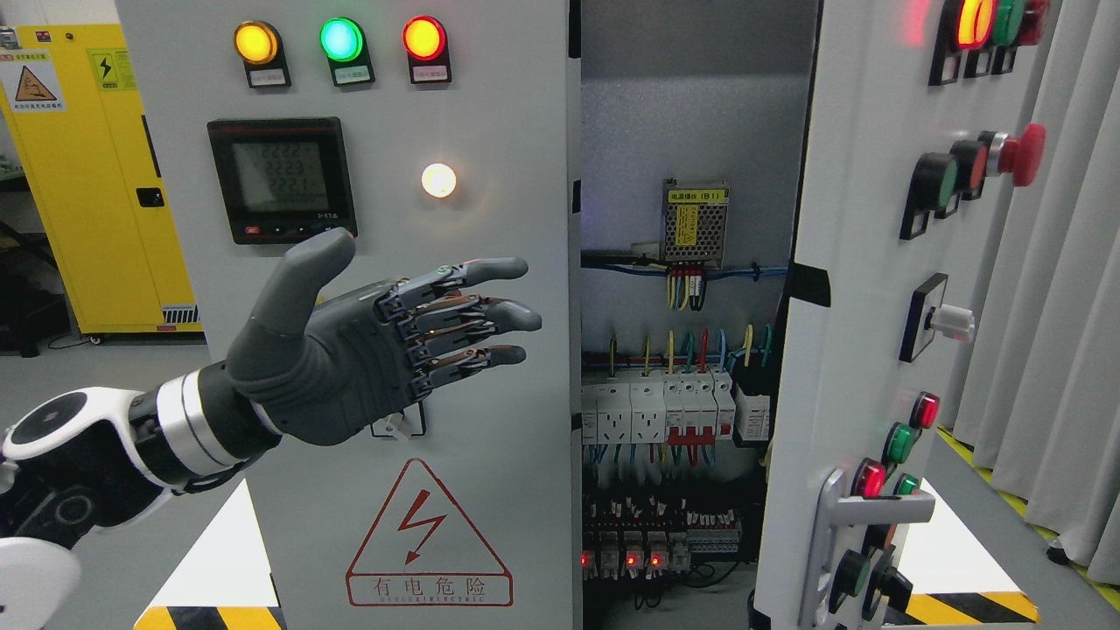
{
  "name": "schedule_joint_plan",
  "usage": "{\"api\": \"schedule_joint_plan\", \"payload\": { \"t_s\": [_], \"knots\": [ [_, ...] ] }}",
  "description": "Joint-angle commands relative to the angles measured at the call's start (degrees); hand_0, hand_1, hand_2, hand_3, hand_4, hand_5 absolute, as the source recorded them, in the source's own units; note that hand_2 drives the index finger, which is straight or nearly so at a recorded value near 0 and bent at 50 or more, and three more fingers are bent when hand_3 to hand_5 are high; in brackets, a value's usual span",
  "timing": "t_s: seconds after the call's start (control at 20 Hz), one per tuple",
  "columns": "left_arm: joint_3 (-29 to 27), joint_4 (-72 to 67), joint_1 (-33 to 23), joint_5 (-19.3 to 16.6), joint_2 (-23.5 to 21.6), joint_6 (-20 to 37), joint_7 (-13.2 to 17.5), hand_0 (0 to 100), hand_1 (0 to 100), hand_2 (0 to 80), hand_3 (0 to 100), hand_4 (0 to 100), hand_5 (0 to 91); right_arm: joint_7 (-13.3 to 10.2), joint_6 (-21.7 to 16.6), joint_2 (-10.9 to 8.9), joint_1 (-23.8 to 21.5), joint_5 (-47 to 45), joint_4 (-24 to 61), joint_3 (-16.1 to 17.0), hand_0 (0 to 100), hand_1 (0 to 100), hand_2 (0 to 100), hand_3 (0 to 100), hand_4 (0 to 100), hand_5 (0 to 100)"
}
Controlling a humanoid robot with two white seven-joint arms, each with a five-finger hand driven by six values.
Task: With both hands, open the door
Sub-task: 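Reach the left hand into the gap behind the switch-panel door edge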
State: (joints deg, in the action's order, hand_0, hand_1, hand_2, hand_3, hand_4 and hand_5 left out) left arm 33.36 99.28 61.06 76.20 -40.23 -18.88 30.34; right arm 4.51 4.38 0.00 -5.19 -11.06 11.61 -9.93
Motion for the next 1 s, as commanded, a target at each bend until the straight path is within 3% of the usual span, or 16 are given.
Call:
{"api": "schedule_joint_plan", "payload": {
  "t_s": [0.0, 0.1, 0.15, 0.5, 0.65, 0.8, 0.95],
  "knots": [
    [12.5, -5.9, 6.2, 1.4, 6.8, -0.4, -0.1, 2, 2, 6.4, 21, 9, 0.0, 0.0, 0.0, 1.14, 0.0, 0.0, 0.0, 0.0, 22, 6, 0, 0, 0, 0],
    [12.8, -7.2, 8.1, 2.6, 8.7, -0.4, -0.1, 0, 0, 2.8, 4, 6, 0.0, 0.1, 0.0, 1.14, 0.0, 0.0, 0.0, 0.0, 22, 6, 0, 0, 0, 0],
    [12.8, -7.7, 8.9, 2.6, 10.2, -0.5, -0.1, 0, 0, 0.4, 0, 4, 0.0, 0.1, 0.0, 1.14, 0.0, 0.0, 0.0, 0.0, 22, 6, 0, 0, 0, 0],
    [17.0, -9.6, 14.3, 3.6, 13.3, -0.9, -0.1, 0, 0, 0.0, 0, 2, 0.0, 0.0, 0.0, 1.14, 0.0, 0.0, 0.0, 0.0, 21, 6, 0, 0, 0, 0],
    [19.2, -10.9, 17.3, 6.1, 13.3, -0.8, -0.2, 0, 0, 0.0, 0, 0, 0.0, 0.0, 0.0, 1.14, 0.0, 0.0, 0.0, 0.0, 21, 6, 0, 0, 0, 0],
    [18.3, -14.0, 16.2, 2.3, 17.5, -2.5, -1.6, 0, 0, 0.0, 0, 0, 0.0, 0.0, 0.0, 1.14, 0.0, 0.0, 0.0, 0.0, 22, 6, 0, 0, 0, 0],
    [11.1, -15.4, 11.8, -4.2, 24.8, -7.5, -1.9, 0, 0, 0.0, 0, 0, 0.0, 0.0, 0.0, 1.14, 0.0, 0.0, 0.0, 0.0, 22, 6, 0, 0, 0, 0]
  ]
}}
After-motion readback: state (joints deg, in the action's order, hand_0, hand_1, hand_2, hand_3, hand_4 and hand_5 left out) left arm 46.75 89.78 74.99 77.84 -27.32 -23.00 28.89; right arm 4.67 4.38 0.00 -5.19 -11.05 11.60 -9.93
